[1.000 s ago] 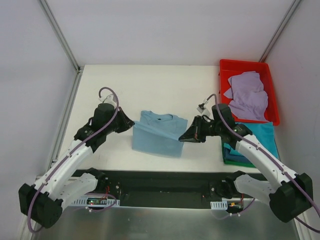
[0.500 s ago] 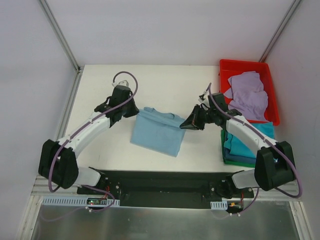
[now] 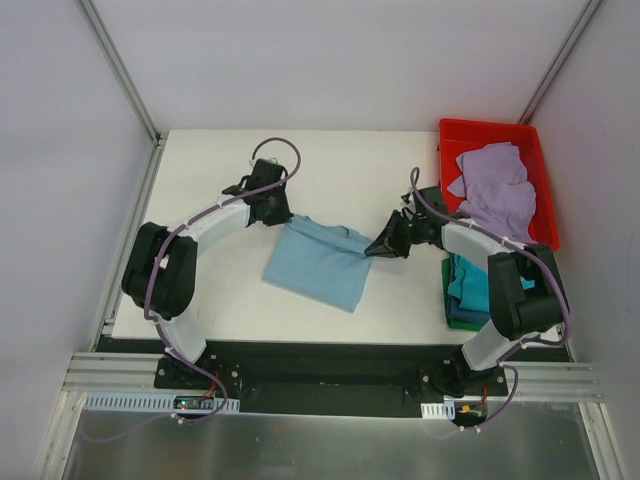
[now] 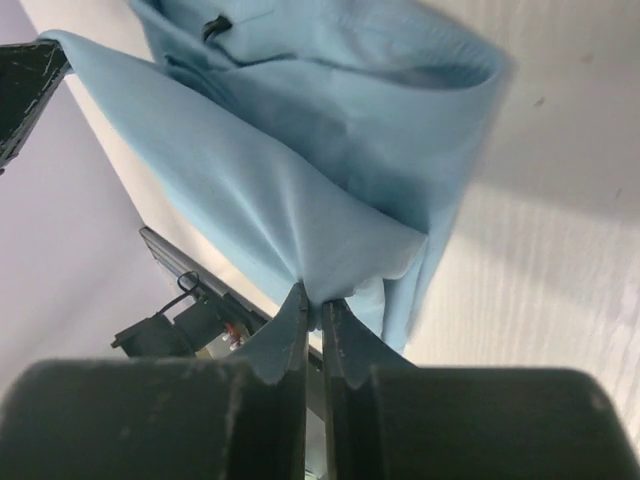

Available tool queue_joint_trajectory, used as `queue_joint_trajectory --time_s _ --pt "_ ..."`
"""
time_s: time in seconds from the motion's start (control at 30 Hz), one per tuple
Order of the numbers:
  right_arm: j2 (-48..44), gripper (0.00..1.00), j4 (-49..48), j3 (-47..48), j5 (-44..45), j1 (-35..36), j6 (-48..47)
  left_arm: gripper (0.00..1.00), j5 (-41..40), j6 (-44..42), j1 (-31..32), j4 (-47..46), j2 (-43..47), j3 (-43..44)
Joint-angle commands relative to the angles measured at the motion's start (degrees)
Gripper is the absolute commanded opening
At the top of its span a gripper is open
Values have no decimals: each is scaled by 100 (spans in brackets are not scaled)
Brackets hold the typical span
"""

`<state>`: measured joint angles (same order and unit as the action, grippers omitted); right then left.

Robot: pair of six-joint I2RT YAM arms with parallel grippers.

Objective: Fold and stack the t-shirts
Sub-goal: Fold the long partially folded tshirt into a neat square

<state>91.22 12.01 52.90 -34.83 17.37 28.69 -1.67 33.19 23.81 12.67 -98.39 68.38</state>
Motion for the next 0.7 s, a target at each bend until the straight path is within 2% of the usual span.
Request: queue_joint_trajectory --time_s 0.0,0.03,0.07,0.1,0.13,0.17,0.27,0.3,0.47,0.67 --pt "439 6 -41 387 161 -181 -425 4 -220 -339 -210 -106 -364 412" --pt "510 8 -76 457 143 -216 -443 8 -159 -400 -219 -98 -496 500" --pt "563 14 -67 545 169 -233 -478 13 -54 -462 -228 -98 -549 579" --pt "564 32 -6 641 204 -260 -495 27 34 -523 -228 -98 -558 658" --pt "546 47 116 790 213 -277 -583 51 61 -568 -228 -80 -532 729" --pt "485 58 370 966 283 -295 -740 65 53 -577 -228 -63 -463 808" --pt "29 75 583 1003 512 -286 -821 96 158 -507 -228 -27 -7 678" --pt "-268 97 601 907 617 -252 -795 99 315 -454 -228 -19 195 555" --pt "-1088 96 496 309 759 125 -839 99 1167 -349 -210 -185 803 36" --pt "-888 96 38 307 697 663 -724 99 2318 -208 -184 -528 374 148"
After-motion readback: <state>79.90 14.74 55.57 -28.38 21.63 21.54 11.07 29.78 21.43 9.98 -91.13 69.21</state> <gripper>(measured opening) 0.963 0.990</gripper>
